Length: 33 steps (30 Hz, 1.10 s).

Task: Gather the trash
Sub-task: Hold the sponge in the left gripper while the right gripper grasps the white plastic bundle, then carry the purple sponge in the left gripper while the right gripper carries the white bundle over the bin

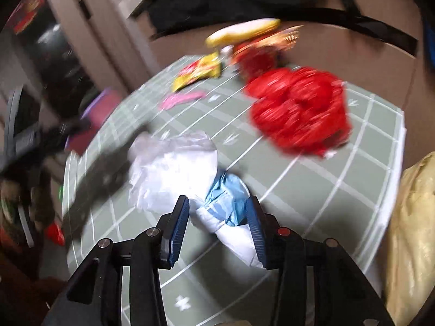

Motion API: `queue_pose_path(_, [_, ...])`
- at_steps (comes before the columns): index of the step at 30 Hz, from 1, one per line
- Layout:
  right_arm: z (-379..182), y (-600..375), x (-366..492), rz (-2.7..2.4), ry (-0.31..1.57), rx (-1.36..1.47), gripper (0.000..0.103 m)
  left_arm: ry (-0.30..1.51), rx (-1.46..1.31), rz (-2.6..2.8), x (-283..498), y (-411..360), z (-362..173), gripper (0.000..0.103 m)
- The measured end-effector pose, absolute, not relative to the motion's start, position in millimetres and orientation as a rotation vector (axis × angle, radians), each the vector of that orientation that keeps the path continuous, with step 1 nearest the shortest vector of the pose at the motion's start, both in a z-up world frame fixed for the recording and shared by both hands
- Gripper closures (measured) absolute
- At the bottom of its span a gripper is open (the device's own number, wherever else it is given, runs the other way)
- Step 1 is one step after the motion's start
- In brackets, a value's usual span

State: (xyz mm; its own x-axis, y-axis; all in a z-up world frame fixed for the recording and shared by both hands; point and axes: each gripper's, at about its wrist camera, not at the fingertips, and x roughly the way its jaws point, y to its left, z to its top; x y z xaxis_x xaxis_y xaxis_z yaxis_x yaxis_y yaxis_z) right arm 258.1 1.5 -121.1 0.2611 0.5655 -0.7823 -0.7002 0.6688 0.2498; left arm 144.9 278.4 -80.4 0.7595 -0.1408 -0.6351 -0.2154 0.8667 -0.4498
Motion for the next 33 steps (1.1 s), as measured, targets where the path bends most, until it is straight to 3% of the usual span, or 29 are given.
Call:
queue_pose_path(10, [-132,23,240,0.853,0.934,-0.277,0.055,0.726,-0.511,0.035,146,273,-79,0.035])
queue_pose_path(14, [-124,16,250,0.844,0.958,-0.224,0.064,0.723,-0.498,0.027,146,270,-77,0.035])
queue_pose_path(22, [-33,-15,256,0.819,0.755,-0.064,0.065,0.646,-0.41,0.024,149,248,-46,0.035])
queue_pose_path(33, [9,-29,240,0.761,0.653,-0.015,0.065,0.503,-0.188,0.019,143,177,18,0.035])
